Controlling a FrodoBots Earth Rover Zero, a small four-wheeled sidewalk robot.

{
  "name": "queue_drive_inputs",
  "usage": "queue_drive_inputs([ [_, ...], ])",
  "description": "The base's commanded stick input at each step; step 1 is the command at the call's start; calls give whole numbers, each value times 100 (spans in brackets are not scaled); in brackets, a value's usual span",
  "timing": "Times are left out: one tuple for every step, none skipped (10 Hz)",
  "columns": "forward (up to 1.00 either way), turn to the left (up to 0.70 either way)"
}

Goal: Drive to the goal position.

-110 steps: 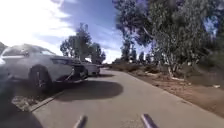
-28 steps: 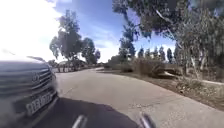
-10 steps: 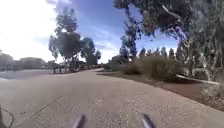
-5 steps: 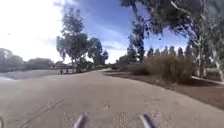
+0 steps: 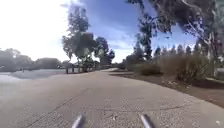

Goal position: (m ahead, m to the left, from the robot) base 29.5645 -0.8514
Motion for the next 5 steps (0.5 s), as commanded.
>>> queue_drive_inputs([
  [70, 0],
  [70, 0],
  [70, 0],
  [70, 0],
  [70, 0],
])
